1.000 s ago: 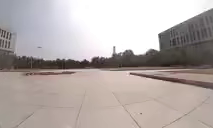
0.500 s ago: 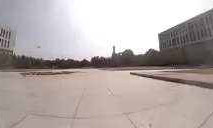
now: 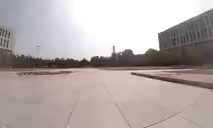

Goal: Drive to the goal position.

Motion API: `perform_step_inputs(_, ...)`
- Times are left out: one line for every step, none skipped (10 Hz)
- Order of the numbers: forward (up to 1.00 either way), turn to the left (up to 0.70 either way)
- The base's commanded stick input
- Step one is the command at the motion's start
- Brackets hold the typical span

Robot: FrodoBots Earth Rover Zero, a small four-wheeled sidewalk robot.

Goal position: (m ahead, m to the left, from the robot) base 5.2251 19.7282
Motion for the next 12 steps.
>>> perform_step_inputs(0.70, 0.00)
perform_step_inputs(0.70, 0.00)
perform_step_inputs(0.70, 0.00)
perform_step_inputs(0.70, 0.00)
perform_step_inputs(0.70, 0.00)
perform_step_inputs(0.70, 0.00)
perform_step_inputs(0.70, 0.00)
perform_step_inputs(0.70, 0.00)
perform_step_inputs(0.70, 0.00)
perform_step_inputs(0.70, 0.00)
perform_step_inputs(0.70, 0.00)
perform_step_inputs(0.70, 0.00)
